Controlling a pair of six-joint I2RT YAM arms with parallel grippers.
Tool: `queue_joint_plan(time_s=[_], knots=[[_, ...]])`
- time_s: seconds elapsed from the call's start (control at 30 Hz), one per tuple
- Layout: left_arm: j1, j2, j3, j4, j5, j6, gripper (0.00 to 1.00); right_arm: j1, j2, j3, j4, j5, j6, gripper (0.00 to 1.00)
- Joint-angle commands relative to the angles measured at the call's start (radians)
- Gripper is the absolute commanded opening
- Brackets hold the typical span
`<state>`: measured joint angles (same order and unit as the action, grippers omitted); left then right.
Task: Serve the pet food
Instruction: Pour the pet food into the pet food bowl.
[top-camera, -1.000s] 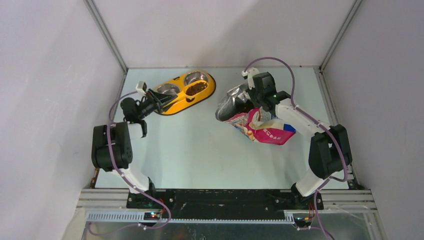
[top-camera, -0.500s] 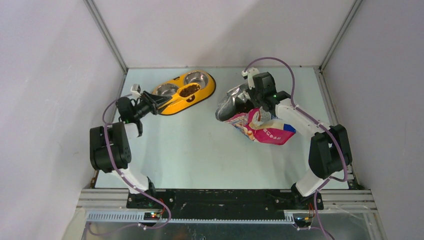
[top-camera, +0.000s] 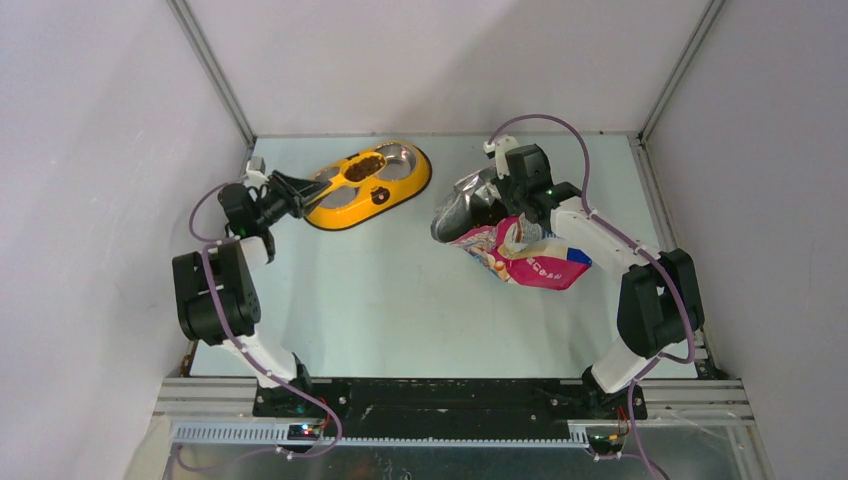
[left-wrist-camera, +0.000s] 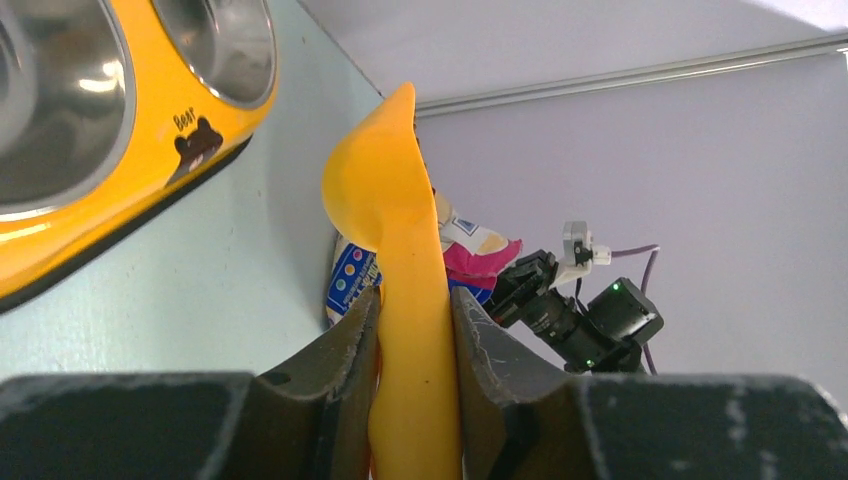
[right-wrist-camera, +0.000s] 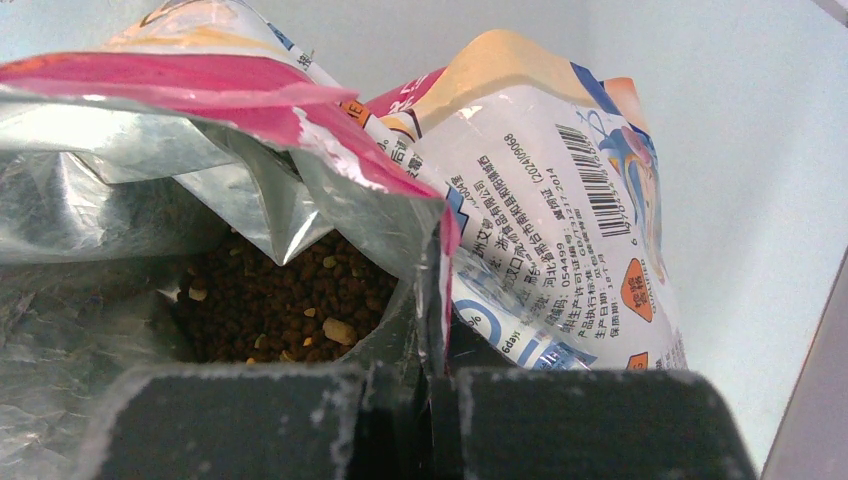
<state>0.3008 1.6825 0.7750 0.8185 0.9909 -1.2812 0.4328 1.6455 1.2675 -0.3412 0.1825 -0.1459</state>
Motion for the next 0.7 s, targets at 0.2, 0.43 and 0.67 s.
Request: queue_joint_plan(time_s=[0.2, 0.43, 0.67], knots=[[0.004, 0.088, 0.113, 0.015, -0.044, 0.04, 0.0, -0.01, 0.008, 0.015, -0.035, 0.063, -0.013, 0.0], [-0.012, 0.147, 0.165, 0.006, -0.071, 0.045, 0.0, -0.009, 0.009, 0.016, -0.035, 0.067, -0.015, 0.0], [-0.045, 0.204, 0.219, -0.038, -0.106, 0.089, 0.0, -0.008, 0.008, 0.016, -0.036, 0.068, -0.017, 0.0]])
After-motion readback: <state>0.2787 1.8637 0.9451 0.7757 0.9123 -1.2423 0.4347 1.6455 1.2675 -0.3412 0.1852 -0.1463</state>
